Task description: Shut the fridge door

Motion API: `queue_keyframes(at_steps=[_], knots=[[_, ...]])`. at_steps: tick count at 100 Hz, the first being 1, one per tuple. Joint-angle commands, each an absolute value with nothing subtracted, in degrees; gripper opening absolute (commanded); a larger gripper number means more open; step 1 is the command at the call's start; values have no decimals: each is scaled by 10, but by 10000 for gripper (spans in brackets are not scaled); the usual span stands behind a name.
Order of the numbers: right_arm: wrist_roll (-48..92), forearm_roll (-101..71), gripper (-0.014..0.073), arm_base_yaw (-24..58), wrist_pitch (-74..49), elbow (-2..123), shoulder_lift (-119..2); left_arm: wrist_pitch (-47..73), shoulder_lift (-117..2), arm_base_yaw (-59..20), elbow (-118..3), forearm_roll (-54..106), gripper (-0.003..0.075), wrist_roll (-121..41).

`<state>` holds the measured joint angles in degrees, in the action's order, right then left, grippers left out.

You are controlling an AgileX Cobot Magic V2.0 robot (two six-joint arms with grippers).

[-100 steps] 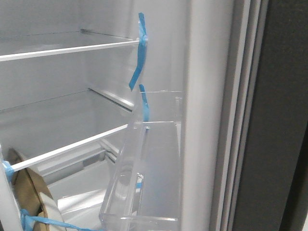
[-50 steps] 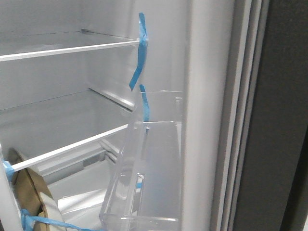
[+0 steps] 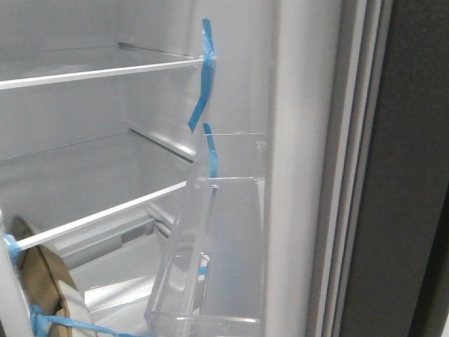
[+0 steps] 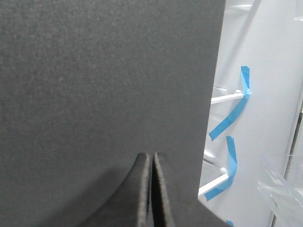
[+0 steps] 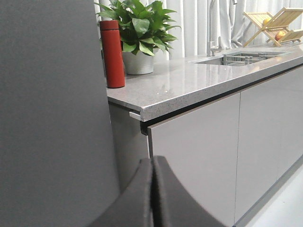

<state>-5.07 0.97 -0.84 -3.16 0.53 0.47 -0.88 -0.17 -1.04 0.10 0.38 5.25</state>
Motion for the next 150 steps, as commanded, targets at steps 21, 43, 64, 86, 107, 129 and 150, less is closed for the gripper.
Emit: queue_keyframes(at_steps=[21, 43, 64, 86, 107, 129, 150], knots=[[-57, 16, -76, -10, -56, 177, -76, -53, -13, -13, 17, 5, -21, 55], [-57, -12, -76, -10, -59, 330, -188, -53, -13, -13, 17, 5, -21, 55], [-57, -15, -76, -10, -120, 472, -285, -53, -13, -13, 17, 5, -21, 55], [-57, -31, -76, -10, -150, 532, -327, -53, -13, -13, 17, 5, -21, 55], [-57, -45, -76, 38, -178, 555, -327, -53, -13, -13, 17, 5, -21, 55], [-57, -45, -76, 138, -171, 555, -327, -53, -13, -13, 17, 5, -21, 55], [-57, -59, -76, 215, -170, 555, -328, -53, -13, -13, 17, 5, -21, 55]])
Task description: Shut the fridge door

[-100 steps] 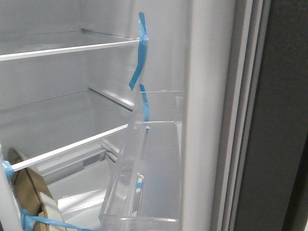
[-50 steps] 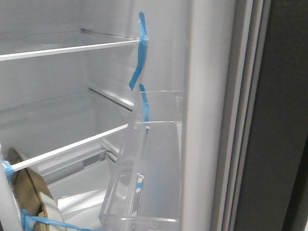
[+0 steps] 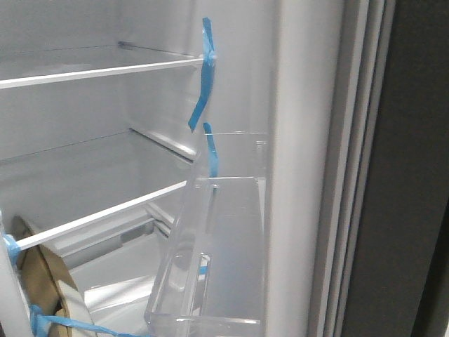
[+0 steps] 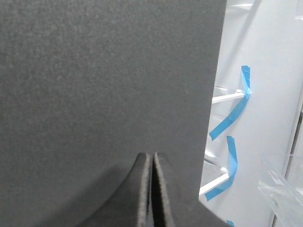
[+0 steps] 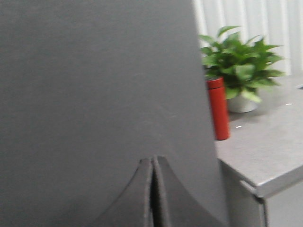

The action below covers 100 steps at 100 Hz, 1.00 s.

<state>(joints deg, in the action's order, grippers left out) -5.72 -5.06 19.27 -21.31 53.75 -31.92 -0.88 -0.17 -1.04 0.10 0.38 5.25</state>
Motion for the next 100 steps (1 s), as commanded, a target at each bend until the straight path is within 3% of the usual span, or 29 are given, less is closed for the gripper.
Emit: queue_keyframes(at_steps=[1, 23, 79, 100], knots=[[-57, -60, -76, 217, -169, 555, -328, -53, -13, -13, 17, 5, -21, 55], [-57, -92, -76, 252, -137, 555, -343, -53, -13, -13, 17, 5, -21, 55], [-57, -244, -76, 252, -123, 555, -359, -53, -13, -13, 17, 5, -21, 55], [-57, -265, -76, 252, -184, 598, -391, -53, -13, -13, 17, 5, -21, 55]])
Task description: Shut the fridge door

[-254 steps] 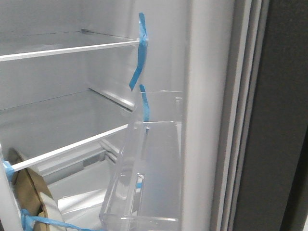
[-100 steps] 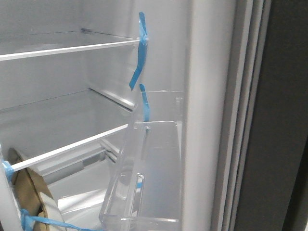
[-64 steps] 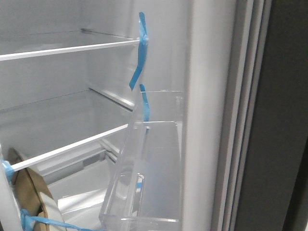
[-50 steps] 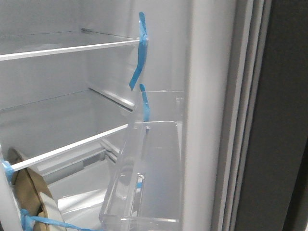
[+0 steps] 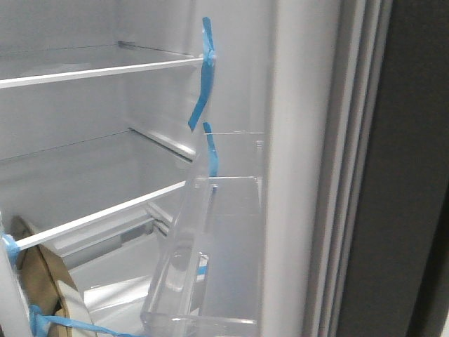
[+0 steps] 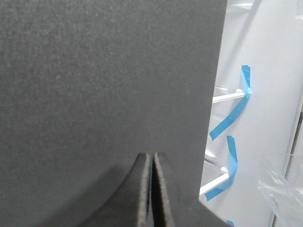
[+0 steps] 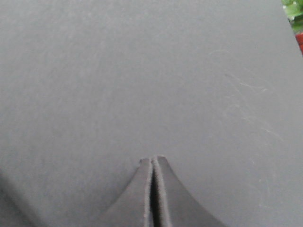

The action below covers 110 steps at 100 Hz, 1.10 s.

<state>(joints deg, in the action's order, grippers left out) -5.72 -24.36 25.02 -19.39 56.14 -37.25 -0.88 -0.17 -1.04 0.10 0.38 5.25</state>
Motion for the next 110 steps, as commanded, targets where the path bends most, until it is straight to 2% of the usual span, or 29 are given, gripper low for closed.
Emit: queue_keyframes(at_steps=[1, 67, 110], knots=[[-57, -265, -76, 252, -189, 600, -394, -53, -13, -13, 17, 5, -21, 55], [-27, -290, -76, 255, -283, 739, -559, -53, -13, -13, 17, 5, -21, 55], [103, -287, -76, 351, -213, 814, -647, -53, -13, -13, 17, 5, -21, 55]])
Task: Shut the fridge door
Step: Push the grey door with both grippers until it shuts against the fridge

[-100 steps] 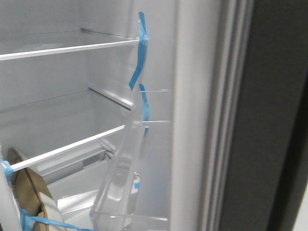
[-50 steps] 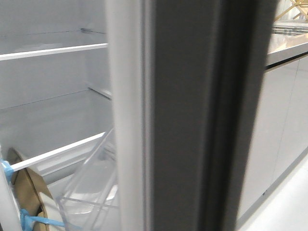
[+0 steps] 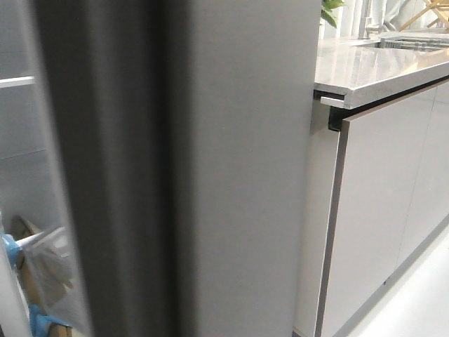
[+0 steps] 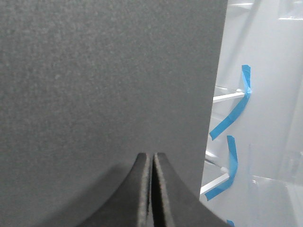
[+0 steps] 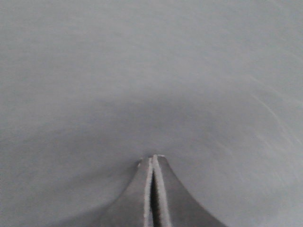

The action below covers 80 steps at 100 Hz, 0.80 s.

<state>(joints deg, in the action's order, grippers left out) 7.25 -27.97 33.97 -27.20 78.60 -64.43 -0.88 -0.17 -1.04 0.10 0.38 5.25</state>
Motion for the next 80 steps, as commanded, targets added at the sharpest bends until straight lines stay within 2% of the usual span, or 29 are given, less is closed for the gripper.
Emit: queue_keyframes(at_steps=[1, 31, 80], knots=[[106, -286, -76, 353, -208, 815, -650, -53, -13, -13, 17, 5, -21, 55], [119, -258, -76, 365, -115, 816, -693, -53, -13, -13, 17, 5, -21, 55], [119, -227, -76, 365, -35, 816, -766, -53, -13, -13, 17, 5, -21, 55]])
